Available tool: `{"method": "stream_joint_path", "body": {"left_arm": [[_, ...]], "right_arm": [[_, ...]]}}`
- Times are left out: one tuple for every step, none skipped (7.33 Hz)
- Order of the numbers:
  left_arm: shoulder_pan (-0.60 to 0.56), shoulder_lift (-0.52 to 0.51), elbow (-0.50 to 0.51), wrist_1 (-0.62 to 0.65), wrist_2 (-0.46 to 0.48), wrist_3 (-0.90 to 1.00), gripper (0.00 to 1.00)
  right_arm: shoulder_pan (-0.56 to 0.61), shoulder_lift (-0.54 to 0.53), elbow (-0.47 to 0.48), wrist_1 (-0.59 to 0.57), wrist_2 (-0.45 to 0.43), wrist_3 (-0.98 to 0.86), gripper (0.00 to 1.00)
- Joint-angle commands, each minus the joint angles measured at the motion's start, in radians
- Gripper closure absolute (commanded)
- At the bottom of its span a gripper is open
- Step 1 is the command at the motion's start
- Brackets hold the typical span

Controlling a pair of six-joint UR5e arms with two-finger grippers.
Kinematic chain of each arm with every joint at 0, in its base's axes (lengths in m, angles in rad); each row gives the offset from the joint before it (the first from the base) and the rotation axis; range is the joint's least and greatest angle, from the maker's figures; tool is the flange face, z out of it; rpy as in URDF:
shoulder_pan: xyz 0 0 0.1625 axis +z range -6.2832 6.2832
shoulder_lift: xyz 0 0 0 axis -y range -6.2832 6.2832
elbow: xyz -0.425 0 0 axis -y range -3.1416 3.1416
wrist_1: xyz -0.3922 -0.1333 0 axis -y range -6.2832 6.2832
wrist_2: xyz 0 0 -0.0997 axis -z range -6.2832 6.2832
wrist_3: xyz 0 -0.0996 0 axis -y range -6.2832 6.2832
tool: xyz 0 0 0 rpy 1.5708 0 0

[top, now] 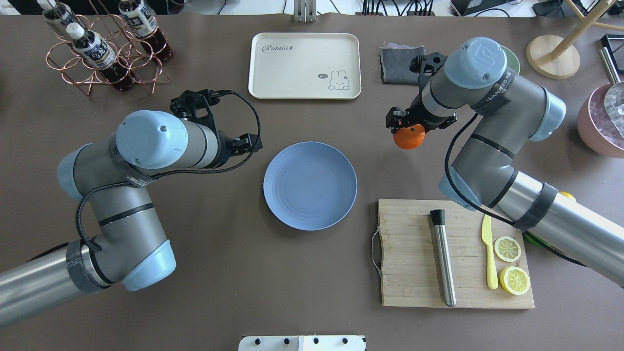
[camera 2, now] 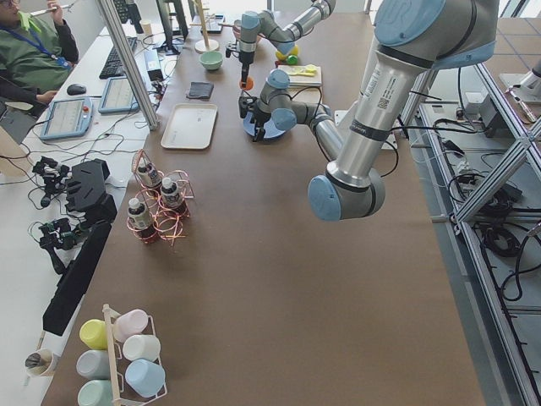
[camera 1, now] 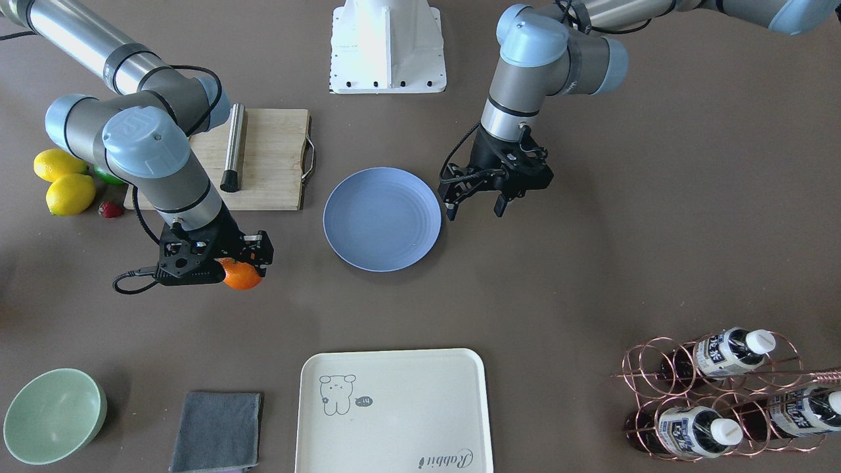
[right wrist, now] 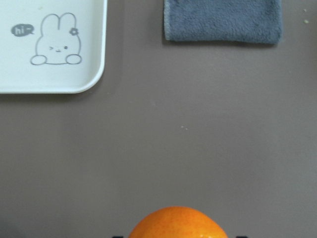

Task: Pick orange to plate
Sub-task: 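Carry the orange with the right gripper over the blue plate while the left arm withdraws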

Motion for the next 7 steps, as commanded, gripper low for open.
{"method": "stream_joint_path", "body": {"left_arm": [[-0.067, 0.061, -0.05, -0.001, -0.001, 0.135, 0.02], [-0.111, 0.094, -0.078, -0.014, -0.009, 0.134, 0.02], [-0.148, 0.123, -0.089, -0.023, -0.003, 0.134, 0.02], [-0.179, 0.163, -0.106, -0.024, -0.011, 0.163, 0.02], [-0.214, 0.198, -0.11, -0.023, -0.061, 0.292, 0.02], [-0.271, 0.226, -0.104, -0.018, -0.168, 0.376, 0.02], [-0.325, 0.262, -0.106, -0.017, -0.237, 0.446, 0.02]], "right_arm": [[-0.033, 0.064, -0.003, -0.018, -0.008, 0.043, 1.0], [-0.064, 0.099, -0.006, -0.036, -0.037, 0.079, 1.0], [-0.1, 0.118, -0.006, -0.049, -0.076, 0.085, 1.0], [-0.131, 0.134, -0.006, -0.049, -0.098, 0.085, 1.0], [-0.165, 0.142, -0.004, -0.05, -0.126, 0.085, 1.0], [-0.215, 0.154, -0.007, -0.05, -0.171, 0.09, 1.0], [-0.264, 0.167, -0.009, -0.05, -0.22, 0.14, 1.0]]}}
